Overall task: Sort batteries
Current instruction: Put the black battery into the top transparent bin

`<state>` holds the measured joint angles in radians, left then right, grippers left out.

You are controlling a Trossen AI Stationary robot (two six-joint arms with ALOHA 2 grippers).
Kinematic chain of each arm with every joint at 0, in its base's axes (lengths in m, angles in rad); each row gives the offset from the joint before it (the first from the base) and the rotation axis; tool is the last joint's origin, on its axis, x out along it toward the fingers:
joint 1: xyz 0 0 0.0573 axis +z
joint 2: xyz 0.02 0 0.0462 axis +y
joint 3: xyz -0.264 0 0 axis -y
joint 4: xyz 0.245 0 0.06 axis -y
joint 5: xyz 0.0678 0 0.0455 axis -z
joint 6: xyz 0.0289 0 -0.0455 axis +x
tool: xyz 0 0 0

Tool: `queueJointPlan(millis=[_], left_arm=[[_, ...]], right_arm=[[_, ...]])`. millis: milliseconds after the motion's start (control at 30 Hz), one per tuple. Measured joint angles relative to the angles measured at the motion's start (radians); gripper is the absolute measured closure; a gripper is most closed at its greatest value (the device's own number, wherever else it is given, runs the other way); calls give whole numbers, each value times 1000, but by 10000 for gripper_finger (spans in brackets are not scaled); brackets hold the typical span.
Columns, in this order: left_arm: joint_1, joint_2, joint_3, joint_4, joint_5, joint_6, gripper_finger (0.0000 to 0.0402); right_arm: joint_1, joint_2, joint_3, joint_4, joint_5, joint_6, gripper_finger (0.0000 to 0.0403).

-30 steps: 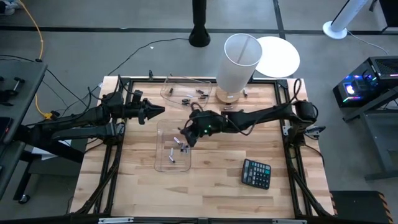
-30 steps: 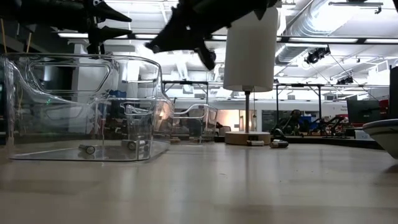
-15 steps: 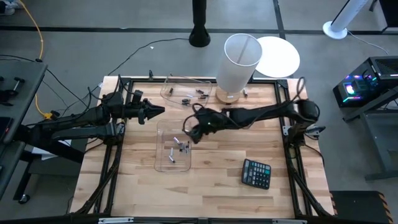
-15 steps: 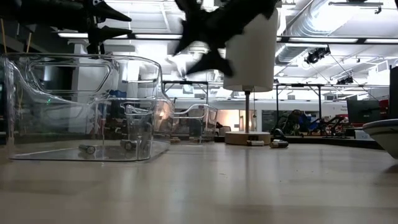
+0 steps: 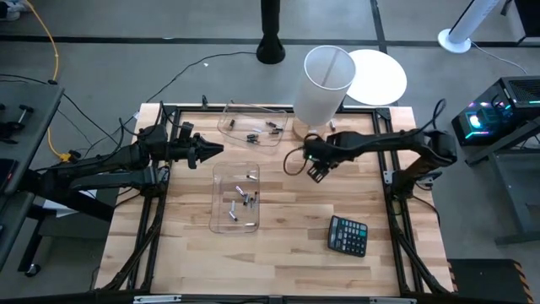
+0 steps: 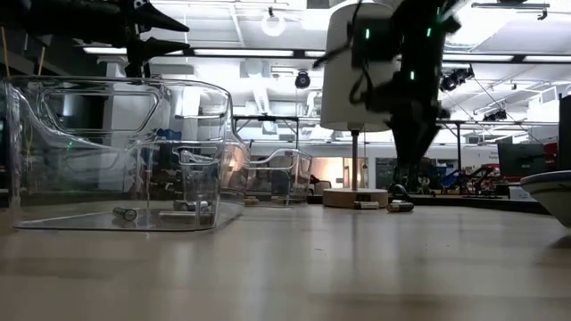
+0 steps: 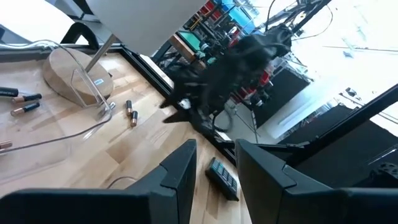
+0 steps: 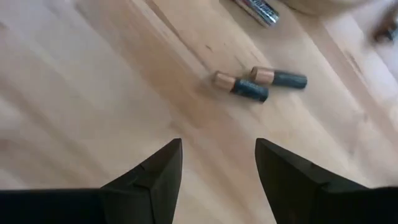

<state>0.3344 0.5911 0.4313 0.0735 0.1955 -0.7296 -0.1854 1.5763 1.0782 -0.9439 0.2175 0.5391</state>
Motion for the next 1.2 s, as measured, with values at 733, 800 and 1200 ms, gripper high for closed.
queueJointPlan(millis=[733,800,1200], left_arm=[[-1,0,0,-2,-2,-2,296],[-1,0,0,-2,-2,-2,296],[0,0,0,-2,-2,-1,296]], right_arm=[[-175,281,7,166,-79,-918,231],[-168,287,7,149,-107,-909,277],[19,171,78,327,-410,-589,383]])
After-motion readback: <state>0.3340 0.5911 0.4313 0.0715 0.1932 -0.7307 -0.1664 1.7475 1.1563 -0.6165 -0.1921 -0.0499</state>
